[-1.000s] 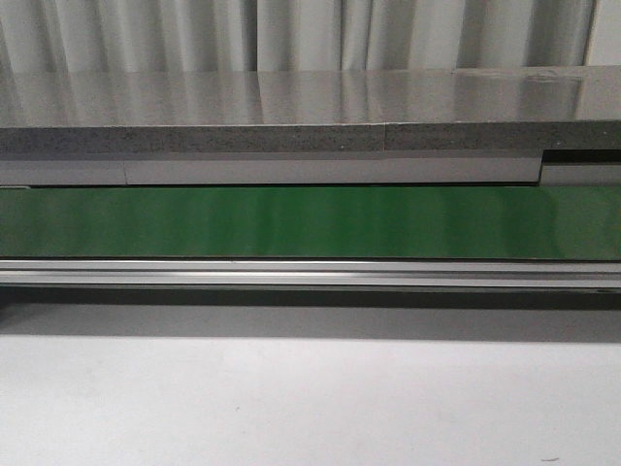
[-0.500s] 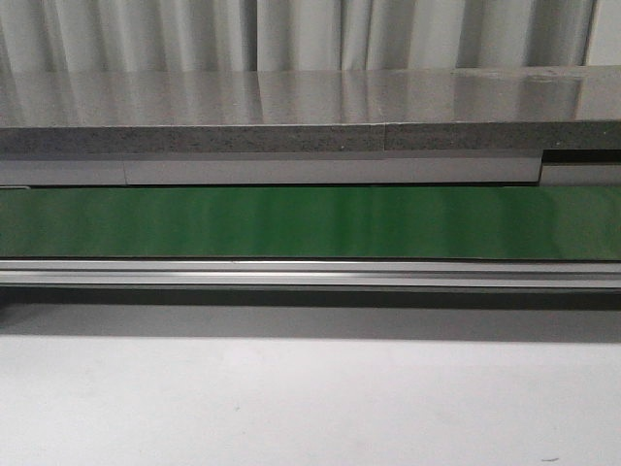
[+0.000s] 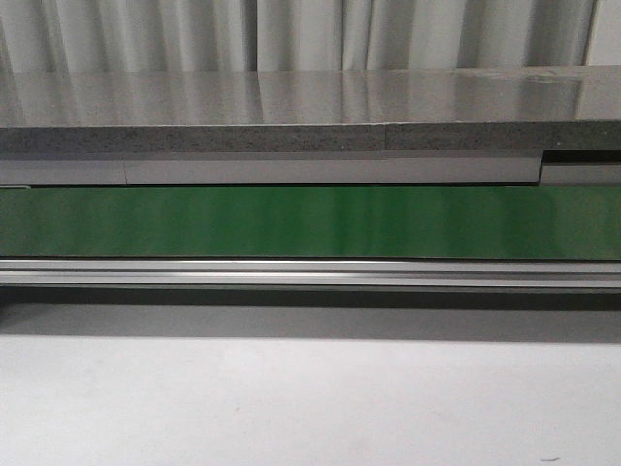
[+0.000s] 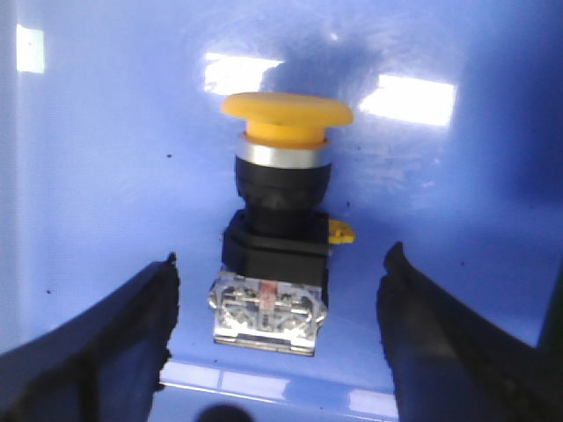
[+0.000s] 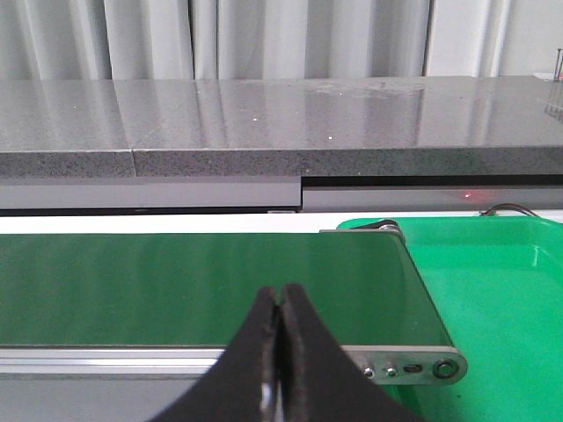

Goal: Move button from right to left
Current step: 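Lower the button into the light-blue tray and open the left gripper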

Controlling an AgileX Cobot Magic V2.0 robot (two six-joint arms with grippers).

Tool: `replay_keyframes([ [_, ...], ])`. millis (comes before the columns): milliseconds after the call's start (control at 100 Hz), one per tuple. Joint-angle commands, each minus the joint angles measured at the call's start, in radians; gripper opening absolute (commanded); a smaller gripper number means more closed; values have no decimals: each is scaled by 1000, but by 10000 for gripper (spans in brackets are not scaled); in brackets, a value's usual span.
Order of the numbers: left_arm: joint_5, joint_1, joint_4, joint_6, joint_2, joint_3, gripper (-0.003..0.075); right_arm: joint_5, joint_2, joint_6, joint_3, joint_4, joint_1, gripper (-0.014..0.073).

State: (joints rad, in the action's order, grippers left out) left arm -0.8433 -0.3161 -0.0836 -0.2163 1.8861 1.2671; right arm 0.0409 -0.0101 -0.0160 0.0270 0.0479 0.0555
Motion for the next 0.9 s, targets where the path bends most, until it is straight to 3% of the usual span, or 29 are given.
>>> replay_keyframes([
  [0, 11, -2, -5, -1, -80, 30, 472, -83, -14, 2, -15, 2, 4, -68],
  [110, 19, -2, 0, -1, -134, 46, 444, -83, -14, 2, -15, 2, 4, -68],
  [180, 26, 0, 20, -1, -176, 63, 381, -83, -14, 2, -15, 2, 4, -68],
  [250, 28, 0, 84, -1, -218, 79, 277, -83, -14, 2, -15, 2, 4, -68],
  [400, 28, 4, 188, -1, -308, 84, -22, -83, -14, 2, -15, 2, 4, -68],
  [620, 30, 92, 280, -9, -391, 84, -20, -83, -14, 2, -15, 2, 4, -68],
  [890, 83, 314, 301, -12, -435, 84, -20, -83, -14, 2, -15, 2, 4, -68],
])
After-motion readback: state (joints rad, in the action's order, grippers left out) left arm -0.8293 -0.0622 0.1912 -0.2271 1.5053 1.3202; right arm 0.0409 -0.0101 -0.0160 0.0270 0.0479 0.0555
